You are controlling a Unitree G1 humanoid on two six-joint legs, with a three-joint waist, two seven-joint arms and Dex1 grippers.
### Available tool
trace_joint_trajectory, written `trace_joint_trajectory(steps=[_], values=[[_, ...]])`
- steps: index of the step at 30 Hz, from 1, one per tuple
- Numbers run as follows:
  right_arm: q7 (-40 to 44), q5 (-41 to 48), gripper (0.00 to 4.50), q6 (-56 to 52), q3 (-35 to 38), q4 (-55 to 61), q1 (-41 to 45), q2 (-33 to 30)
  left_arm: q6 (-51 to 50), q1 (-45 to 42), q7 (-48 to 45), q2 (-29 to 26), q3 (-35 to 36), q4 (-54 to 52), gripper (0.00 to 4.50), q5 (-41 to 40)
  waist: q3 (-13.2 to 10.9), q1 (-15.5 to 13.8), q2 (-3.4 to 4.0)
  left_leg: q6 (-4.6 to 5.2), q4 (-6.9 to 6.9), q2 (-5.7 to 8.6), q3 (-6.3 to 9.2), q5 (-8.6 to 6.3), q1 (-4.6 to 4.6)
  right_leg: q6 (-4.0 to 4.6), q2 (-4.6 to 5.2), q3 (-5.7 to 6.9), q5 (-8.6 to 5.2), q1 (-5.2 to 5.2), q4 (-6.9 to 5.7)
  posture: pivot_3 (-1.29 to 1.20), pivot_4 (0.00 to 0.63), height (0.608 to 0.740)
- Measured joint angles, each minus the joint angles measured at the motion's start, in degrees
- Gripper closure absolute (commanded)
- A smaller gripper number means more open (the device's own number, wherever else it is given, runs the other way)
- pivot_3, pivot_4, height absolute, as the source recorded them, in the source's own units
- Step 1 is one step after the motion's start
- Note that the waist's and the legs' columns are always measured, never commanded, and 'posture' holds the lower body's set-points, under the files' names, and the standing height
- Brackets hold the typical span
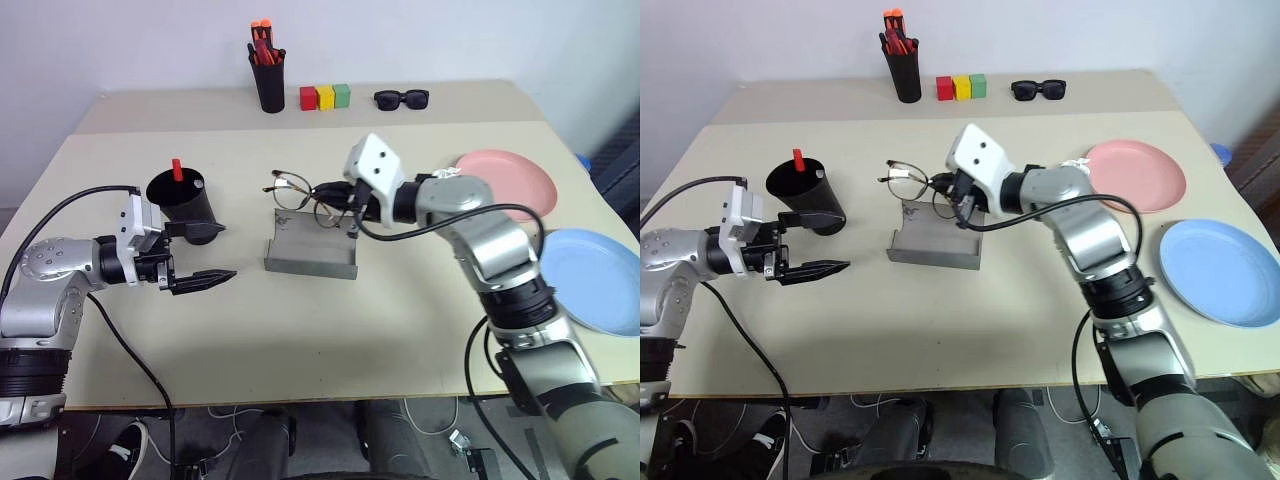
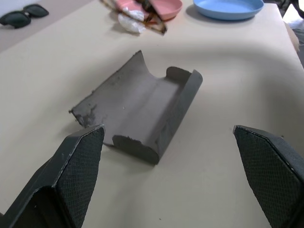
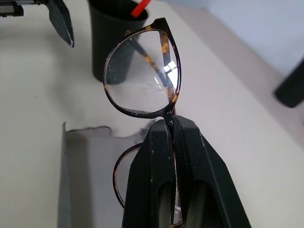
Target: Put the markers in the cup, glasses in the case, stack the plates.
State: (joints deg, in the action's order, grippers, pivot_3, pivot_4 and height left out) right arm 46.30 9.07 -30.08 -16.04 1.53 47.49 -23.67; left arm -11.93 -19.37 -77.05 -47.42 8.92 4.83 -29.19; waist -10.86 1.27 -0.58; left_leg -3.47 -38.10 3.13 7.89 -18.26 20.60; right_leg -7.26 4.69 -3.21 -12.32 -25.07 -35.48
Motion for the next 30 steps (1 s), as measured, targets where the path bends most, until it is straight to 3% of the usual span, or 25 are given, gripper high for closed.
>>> trace_joint_trajectory(steps=[8, 30], values=[[-1.15, -4.52, 4.44, 5.47, -4.92, -4.03, -3.98, 3.36, -0.08, 0.71, 0.64, -0.02, 0.47, -1.03, 0.0, 0.0, 0.0, -0.07, 0.0, -0.02, 0.0, 0.0, -0.03, 0.01, 0.03, 0.01, 0.0, 0.01, 0.01, -0.08, -0.09, 0.0, 0.15, 0.74], [5.66, -13.87, 4.44, 8.47, -8.42, -4.35, -6.46, -4.86, -1.4, 0.59, 2.09, -0.15, 0.54, -3.15, 0.0, -0.03, 0.0, 1.24, 0.0, -0.02, 0.0, -0.01, -0.05, 0.01, 0.0, 0.01, -0.01, 0.01, 0.01, -0.08, -0.11, 0.0, 0.15, 0.74]])
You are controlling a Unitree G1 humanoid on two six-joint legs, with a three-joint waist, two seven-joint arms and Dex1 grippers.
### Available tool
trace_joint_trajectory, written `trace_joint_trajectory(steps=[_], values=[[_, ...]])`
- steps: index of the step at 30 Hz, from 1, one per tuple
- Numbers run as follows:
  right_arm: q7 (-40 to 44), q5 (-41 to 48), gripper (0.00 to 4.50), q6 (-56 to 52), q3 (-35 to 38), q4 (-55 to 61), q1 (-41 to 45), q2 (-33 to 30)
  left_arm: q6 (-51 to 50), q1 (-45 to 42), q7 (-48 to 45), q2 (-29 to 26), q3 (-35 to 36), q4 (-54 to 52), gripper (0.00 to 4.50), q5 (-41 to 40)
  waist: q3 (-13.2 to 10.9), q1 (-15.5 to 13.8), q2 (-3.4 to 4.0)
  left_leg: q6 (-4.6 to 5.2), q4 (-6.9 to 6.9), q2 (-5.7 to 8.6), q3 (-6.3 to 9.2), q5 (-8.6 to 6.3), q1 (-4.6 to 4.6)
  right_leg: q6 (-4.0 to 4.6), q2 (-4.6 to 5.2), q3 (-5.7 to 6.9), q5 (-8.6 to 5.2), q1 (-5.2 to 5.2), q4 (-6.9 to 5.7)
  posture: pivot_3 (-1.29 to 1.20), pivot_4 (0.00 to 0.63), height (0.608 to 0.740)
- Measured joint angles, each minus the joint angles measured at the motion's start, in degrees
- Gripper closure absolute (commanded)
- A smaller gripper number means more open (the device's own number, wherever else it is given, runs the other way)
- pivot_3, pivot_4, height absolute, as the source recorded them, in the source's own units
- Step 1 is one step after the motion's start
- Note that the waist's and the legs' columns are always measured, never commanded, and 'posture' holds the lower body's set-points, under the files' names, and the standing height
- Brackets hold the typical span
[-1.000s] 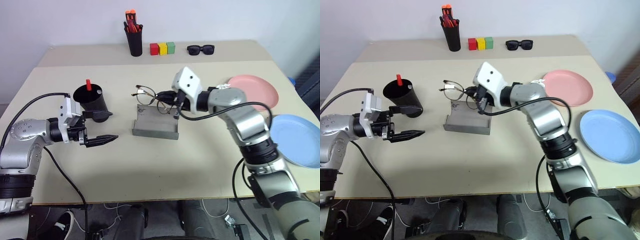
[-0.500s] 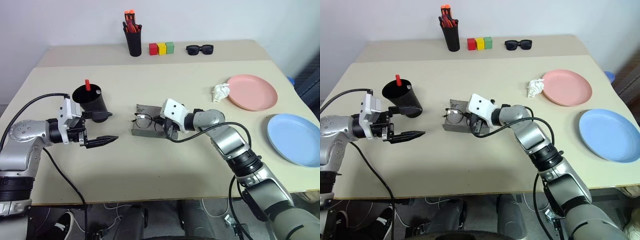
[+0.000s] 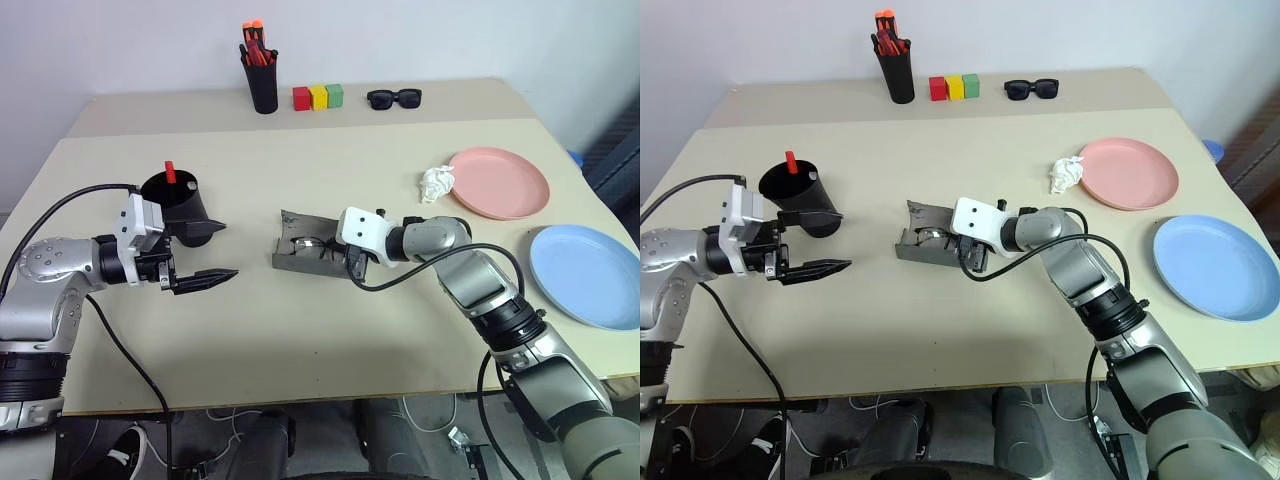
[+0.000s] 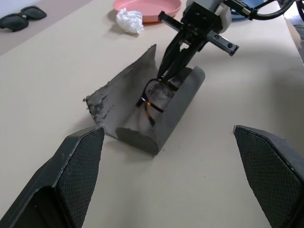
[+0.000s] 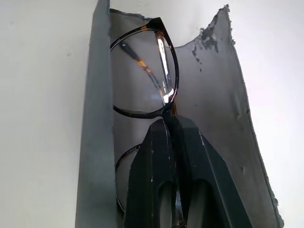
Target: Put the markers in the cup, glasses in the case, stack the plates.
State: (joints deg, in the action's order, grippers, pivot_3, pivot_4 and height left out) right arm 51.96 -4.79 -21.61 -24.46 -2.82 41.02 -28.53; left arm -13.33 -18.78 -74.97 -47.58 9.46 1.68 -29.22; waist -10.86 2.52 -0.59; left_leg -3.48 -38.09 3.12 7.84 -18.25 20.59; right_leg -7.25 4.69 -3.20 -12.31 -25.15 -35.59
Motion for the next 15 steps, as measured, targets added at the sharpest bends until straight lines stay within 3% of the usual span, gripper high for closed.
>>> trace_joint_trajectory(steps=[7, 11, 15], values=[[-0.04, -1.66, 4.44, -3.6, -0.32, 0.24, 0.83, 2.48, -0.94, 0.02, 0.32, 0.0, -0.02, -1.53, 0.0, 0.0, 0.0, 0.0, 0.0, 0.0, 0.0, 0.0, 0.0, 0.0, 0.0, 0.0, 0.0, 0.0, 0.0, -0.01, -0.01, 0.0, 0.15, 0.74], [-0.52, -1.36, 3.1, -5.1, 0.14, -0.34, 1.54, 4.04, -1.25, 0.07, 0.63, 0.0, -0.02, -2.29, 0.0, 0.0, 0.0, 0.01, 0.0, 0.0, 0.0, 0.0, 0.01, 0.0, 0.01, 0.0, 0.0, 0.0, 0.0, -0.01, 0.0, 0.0, 0.15, 0.74], [-0.36, 0.55, 1.08, -7.5, 1.75, -0.82, 1.76, 5.15, -1.49, 0.12, 0.82, 0.0, -0.02, -2.71, 0.0, 0.0, 0.0, 0.0, 0.0, 0.0, 0.0, 0.0, 0.01, 0.0, 0.02, 0.0, 0.0, 0.0, 0.0, -0.02, 0.0, 0.0, 0.15, 0.74]])
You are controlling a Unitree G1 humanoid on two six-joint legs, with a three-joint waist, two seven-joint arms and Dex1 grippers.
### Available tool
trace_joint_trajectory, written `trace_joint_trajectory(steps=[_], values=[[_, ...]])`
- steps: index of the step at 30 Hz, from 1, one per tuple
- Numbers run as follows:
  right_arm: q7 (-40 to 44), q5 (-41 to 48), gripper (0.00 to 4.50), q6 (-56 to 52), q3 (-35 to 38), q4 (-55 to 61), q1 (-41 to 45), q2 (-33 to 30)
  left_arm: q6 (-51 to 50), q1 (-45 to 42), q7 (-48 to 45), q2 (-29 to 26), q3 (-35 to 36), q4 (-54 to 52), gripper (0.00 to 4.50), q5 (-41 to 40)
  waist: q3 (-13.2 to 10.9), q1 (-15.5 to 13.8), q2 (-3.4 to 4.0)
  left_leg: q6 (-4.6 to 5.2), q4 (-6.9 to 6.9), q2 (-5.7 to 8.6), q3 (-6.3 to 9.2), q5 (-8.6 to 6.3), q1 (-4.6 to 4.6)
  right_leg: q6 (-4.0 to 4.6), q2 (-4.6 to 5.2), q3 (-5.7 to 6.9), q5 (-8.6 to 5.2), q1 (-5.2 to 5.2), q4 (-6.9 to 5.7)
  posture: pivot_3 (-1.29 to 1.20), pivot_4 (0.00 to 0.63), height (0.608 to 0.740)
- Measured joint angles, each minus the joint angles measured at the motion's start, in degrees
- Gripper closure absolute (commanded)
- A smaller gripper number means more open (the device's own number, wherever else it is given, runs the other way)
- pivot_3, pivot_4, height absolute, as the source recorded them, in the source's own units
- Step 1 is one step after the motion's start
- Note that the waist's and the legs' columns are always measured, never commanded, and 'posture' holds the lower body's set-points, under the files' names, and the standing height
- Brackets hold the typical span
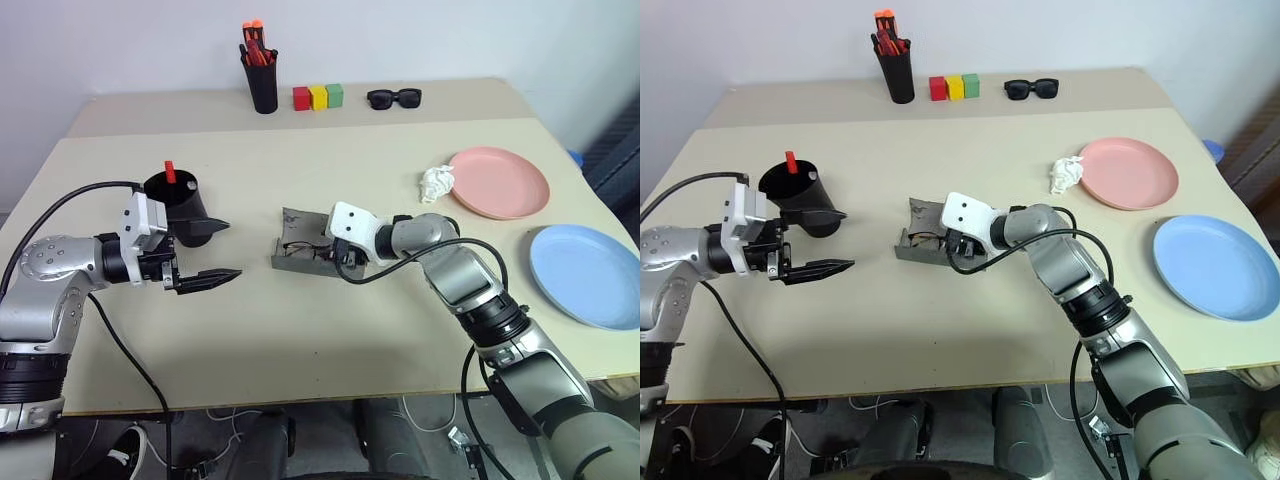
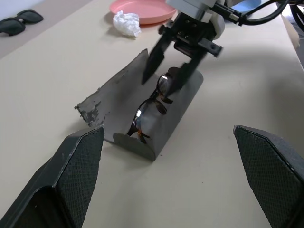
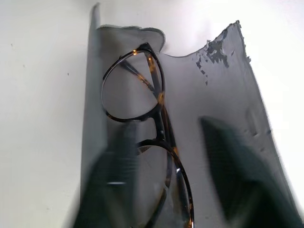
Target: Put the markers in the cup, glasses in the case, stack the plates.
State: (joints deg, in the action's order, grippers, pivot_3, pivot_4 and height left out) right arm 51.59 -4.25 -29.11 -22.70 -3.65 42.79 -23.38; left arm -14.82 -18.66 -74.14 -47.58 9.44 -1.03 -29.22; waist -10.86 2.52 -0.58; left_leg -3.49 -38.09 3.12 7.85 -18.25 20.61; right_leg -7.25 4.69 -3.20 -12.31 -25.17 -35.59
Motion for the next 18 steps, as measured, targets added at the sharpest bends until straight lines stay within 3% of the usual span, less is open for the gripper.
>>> trace_joint_trajectory(steps=[2, 6, 13, 15, 18], values=[[-0.13, 1.28, 0.07, -1.06, 1.21, 0.01, 0.77, 0.9, -0.02, -0.06, 0.04, 0.0, -0.01, -0.01, 0.0, 0.0, 0.0, 0.01, 0.0, 0.0, 0.0, 0.0, 0.0, 0.0, 0.0, 0.0, 0.0, 0.0, 0.0, 0.0, 0.0, 0.0, 0.15, 0.74], [-1.53, 3.27, 0.02, -1.45, 4.19, 0.04, 2.05, 1.72, 0.03, -0.72, 0.34, 0.05, -0.55, 0.1, 0.0, 0.14, 0.0, 0.01, 0.0, 0.0, 0.01, 0.0, 0.0, 0.0, 0.01, 0.0, 0.0, 0.0, 0.0, -0.03, 0.0, 0.0, 0.15, 0.74], [-8.42, 9.63, 0.02, 1.04, 15.67, 1.7, 6.33, 5.9, 1.33, -8.27, 4.12, 4.4, -2.59, 3.1, 0.0, 2.48, 0.0, -0.24, 0.0, -0.02, 0.0, 0.02, 0.05, 0.01, 0.04, 0.01, 0.02, 0.02, 0.01, -0.03, -0.02, 0.0, 0.15, 0.74], [-7.59, 13.49, 0.02, 0.05, 18.86, 4.66, 4.87, 5.38, 1.57, -10.97, 6.1, 6.08, -3.84, 4.94, 0.0, 3.87, 0.01, -0.34, -0.01, -0.02, 0.0, 0.02, 0.07, 0.01, 0.08, 0.01, 0.02, 0.04, 0.01, -0.04, 0.02, 0.0, 0.15, 0.74], [-2.47, 21.57, 0.02, -2.43, 23.96, 13.77, -4.15, 0.21, 3.11, -15.69, 10.63, 10.08, -6.68, 8.91, 0.0, 7.95, 0.02, -1.39, -0.02, 0.01, -0.02, 0.06, 0.09, -0.01, 0.19, 0.0, 0.05, 0.11, 0.02, -0.03, 0.15, 0.0, 0.15, 0.74]])
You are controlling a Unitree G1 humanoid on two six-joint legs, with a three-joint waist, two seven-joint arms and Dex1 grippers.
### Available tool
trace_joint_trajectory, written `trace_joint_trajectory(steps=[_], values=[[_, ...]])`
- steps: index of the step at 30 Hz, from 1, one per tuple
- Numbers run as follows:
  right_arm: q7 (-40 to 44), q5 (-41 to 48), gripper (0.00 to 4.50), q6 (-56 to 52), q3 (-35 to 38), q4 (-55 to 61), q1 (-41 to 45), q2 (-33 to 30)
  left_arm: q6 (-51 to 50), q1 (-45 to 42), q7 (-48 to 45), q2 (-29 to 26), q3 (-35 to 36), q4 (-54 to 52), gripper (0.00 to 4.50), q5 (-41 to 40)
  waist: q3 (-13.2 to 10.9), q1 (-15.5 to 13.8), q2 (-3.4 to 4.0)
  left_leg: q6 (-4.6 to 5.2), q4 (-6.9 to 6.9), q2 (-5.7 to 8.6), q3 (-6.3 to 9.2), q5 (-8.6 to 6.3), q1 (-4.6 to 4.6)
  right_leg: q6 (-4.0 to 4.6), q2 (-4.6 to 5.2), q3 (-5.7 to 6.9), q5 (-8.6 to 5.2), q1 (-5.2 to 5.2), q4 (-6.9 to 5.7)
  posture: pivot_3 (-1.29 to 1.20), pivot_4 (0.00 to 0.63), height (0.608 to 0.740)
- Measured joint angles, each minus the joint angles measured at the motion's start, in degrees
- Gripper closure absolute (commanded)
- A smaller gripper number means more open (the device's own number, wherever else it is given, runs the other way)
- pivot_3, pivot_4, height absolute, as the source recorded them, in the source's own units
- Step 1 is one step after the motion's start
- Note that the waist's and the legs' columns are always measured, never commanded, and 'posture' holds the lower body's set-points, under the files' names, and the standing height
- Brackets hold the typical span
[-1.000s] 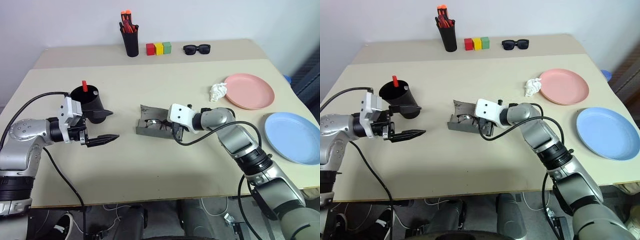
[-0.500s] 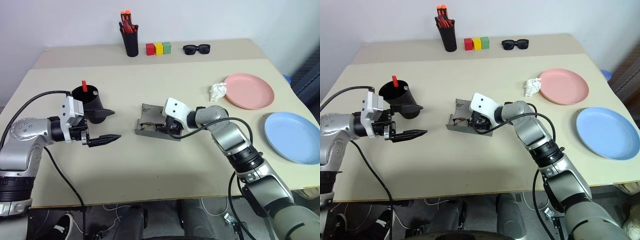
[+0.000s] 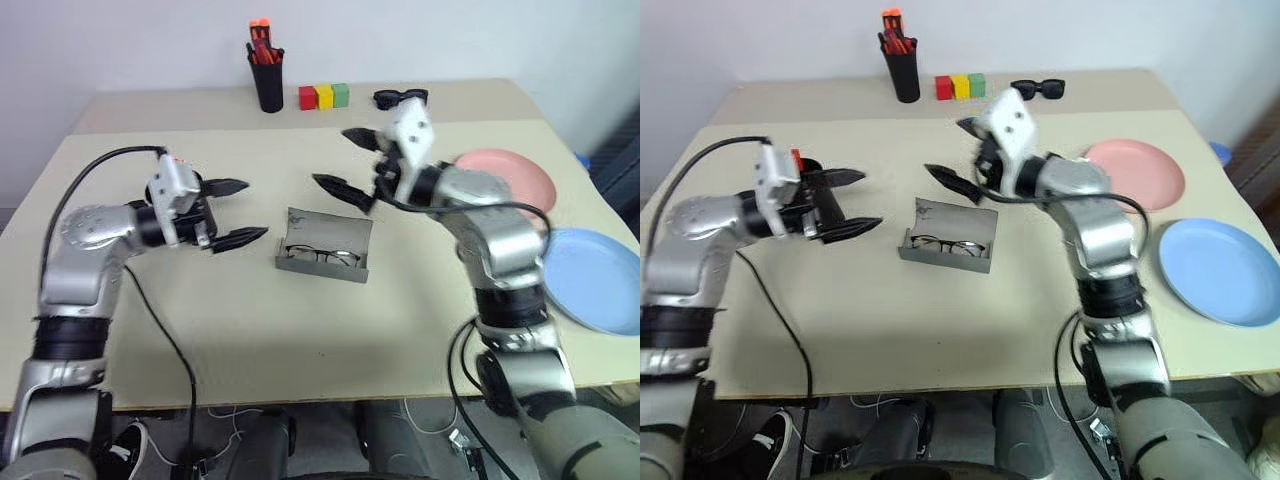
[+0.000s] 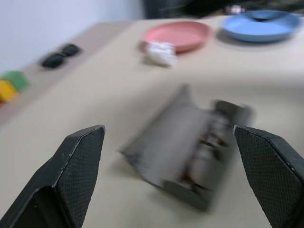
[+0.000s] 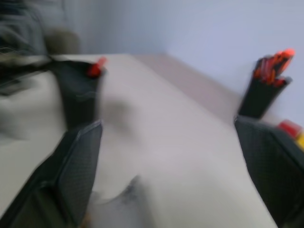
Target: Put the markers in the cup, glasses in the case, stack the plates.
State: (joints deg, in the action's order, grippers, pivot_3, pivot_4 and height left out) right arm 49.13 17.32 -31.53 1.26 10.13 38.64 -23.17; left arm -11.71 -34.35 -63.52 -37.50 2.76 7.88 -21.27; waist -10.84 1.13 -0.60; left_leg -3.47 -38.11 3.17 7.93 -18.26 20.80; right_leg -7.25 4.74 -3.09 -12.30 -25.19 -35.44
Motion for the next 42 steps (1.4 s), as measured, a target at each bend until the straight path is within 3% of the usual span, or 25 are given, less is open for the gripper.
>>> trace_joint_trajectory(steps=[6, 13, 16, 23, 32, 42], values=[[5.27, 6.92, 0.02, -4.39, 6.19, 9.25, -13.99, -12.25, -1.23, -7.47, 4.63, 5.08, -3.93, 7.83, 0.0, 4.35, 0.0, -0.12, 0.0, 0.0, -0.09, -0.02, -0.05, 0.0, 0.07, 0.0, -0.03, 0.0, 0.01, -0.08, -0.12, 0.0, 0.15, 0.74], [3.58, 11.94, 0.02, -7.81, 8.64, 14.42, -17.42, -14.68, -2.09, -21.0, 6.79, 13.51, -5.6, 27.25, 0.0, 7.15, -0.02, -0.25, -0.03, 0.0, -0.14, -0.03, -0.09, 0.01, -0.3, 0.03, -0.04, 0.01, 0.03, 0.3, -0.12, 0.0, 0.15, 0.74], [2.77, 12.85, 0.0, -8.14, 8.47, 15.16, -18.42, -15.18, 2.76, -26.37, 9.3, 16.18, -6.08, 37.82, 0.86, 10.28, -0.01, -0.29, -0.03, 0.03, -0.14, -0.01, -0.1, -0.01, -0.3, -0.06, -0.02, 0.0, 0.08, 0.38, 0.07, 0.0, 0.15, 0.74], [2.44, 14.52, 0.0, -8.41, 8.87, 15.76, -20.55, -18.8, 11.94, -29.88, 12.08, 19.98, -9.0, 52.88, 4.33, 17.8, -0.05, -0.33, -0.1, 0.06, -0.11, -0.01, -0.1, -0.02, -0.26, -0.07, -0.02, 0.0, 0.09, 0.36, 0.15, 0.0, 0.15, 0.74], [3.98, 16.77, 0.0, -7.86, 9.09, 18.96, -25.39, -21.8, 15.9, -33.6, 18.62, 22.9, -10.89, 59.77, 4.42, 24.47, -0.06, -0.52, -0.11, 0.08, -0.13, 0.01, -0.1, -0.04, -0.26, -0.14, -0.01, 0.0, 0.11, 0.42, 0.2, 0.0, 0.15, 0.74], [2.85, 16.75, 0.0, -6.76, 8.84, 18.93, -25.12, -21.96, 9.45, -34.88, 12.63, 23.95, -11.49, 61.35, 4.42, 26.92, -0.06, -0.41, -0.11, 0.07, -0.14, 0.0, -0.1, -0.03, -0.3, -0.14, -0.03, 0.0, 0.11, 0.43, 0.14, 0.0, 0.15, 0.74]])
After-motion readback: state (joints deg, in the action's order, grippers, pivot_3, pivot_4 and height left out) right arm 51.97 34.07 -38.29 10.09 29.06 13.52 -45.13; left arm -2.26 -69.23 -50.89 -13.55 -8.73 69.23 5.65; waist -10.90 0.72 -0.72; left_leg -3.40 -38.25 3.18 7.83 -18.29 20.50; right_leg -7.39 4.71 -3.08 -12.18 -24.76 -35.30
